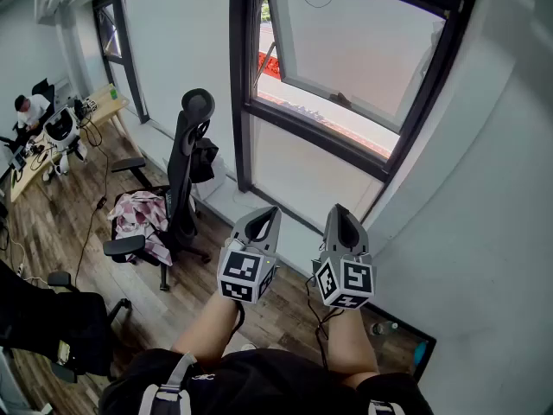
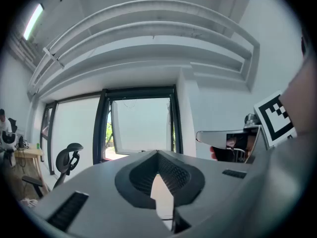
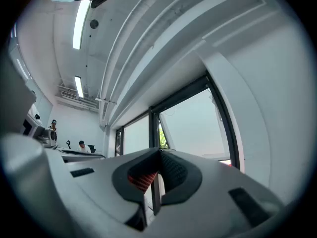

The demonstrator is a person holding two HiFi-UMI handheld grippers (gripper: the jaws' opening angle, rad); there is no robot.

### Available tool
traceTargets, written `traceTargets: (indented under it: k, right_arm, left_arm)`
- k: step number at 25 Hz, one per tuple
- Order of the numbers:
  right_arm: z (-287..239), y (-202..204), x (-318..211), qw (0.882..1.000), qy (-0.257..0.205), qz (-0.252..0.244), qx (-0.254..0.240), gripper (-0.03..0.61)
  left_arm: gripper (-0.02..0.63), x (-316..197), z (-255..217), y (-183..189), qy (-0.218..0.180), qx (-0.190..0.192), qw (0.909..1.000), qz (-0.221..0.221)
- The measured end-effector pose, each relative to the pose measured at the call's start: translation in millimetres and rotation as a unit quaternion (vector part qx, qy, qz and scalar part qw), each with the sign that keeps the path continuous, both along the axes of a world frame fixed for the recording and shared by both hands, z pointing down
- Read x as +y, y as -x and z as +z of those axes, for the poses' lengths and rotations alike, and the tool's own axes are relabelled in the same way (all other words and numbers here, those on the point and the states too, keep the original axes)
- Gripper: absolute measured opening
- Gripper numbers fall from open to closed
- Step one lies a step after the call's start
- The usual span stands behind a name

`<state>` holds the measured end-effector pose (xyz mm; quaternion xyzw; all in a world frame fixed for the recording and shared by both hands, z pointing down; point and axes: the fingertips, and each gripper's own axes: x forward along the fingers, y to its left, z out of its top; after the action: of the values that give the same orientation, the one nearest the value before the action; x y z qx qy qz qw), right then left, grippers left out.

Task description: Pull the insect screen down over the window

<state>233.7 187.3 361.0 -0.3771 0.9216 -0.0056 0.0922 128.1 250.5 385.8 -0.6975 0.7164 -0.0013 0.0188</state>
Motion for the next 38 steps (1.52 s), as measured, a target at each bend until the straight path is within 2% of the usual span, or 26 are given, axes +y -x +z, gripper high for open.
traceTargets:
  k: [5, 9, 15, 29, 38]
  right_arm:
    - [-3, -12, -5, 1.0, -0.007, -0.007, 0.006, 0.003]
    - [-6, -15, -4, 1.0, -0.012, -0.008, 0.005, 0.003]
    - [-1, -8, 1, 1.0, 0.001, -0.021, 0.012, 0.003]
    - [5, 37, 37, 0.999, -0.016, 0.002, 0.033, 0.005]
    - [24, 55, 15, 0.999, 0.009, 0.016, 0.039, 0.005]
  left_arm:
    - [0.008, -6, -8, -9, -0.008, 0.005, 0.9999, -0.01]
    - [0.008, -6, -4, -9, 0.001, 0.007, 0.9999, -0.016]
    - [0.008, -3, -5, -9, 0.0, -0.004, 0.9999, -0.015]
    - [0.008, 29, 5, 47, -0.002, -0.004, 0.9998, -0.017]
    - [0.008, 15, 17, 74, 0.01, -0.016, 0.9996, -0.021]
